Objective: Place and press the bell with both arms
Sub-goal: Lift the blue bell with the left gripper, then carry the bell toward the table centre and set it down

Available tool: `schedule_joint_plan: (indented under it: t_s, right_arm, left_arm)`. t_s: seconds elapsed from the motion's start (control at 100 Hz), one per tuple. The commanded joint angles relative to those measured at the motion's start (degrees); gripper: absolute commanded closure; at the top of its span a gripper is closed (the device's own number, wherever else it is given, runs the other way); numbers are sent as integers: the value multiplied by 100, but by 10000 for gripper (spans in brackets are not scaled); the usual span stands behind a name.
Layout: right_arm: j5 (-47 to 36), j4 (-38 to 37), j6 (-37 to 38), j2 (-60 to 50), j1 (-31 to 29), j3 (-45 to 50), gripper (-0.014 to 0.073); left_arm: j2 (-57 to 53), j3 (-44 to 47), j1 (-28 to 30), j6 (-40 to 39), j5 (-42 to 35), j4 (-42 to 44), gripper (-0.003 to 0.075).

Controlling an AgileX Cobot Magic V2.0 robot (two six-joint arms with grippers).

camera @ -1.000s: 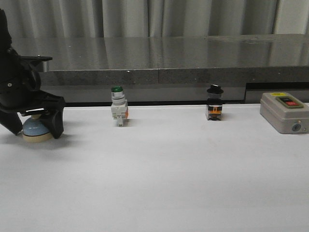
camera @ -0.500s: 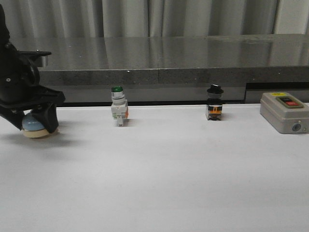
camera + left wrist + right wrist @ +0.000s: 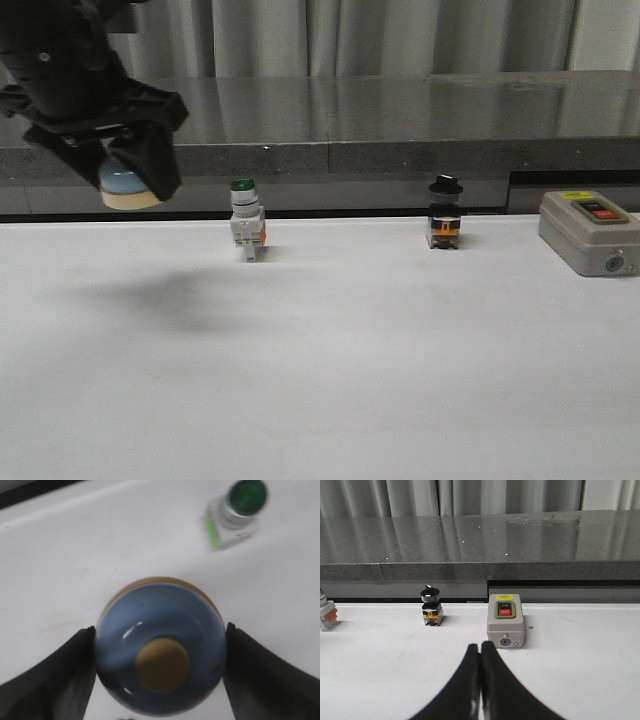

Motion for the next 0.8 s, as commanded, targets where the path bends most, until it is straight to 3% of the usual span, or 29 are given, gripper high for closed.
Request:
schedule_joint_plan:
  t_s: [0.0,0.38,0.79]
  right_arm:
    - [-483,-75,-43,-82,-30,-78,654]
    - [-483,-75,-43,-82,-30,-78,654]
    - [-483,-75,-43,-82,-30,-78,654]
  left_arm:
    - [-310,-145,-425,-1,-159,-65,482]
    - [-94,-145,-1852,-1,-853,-74,482]
    - [880,-145,-2078,-1,-1033,-74,482]
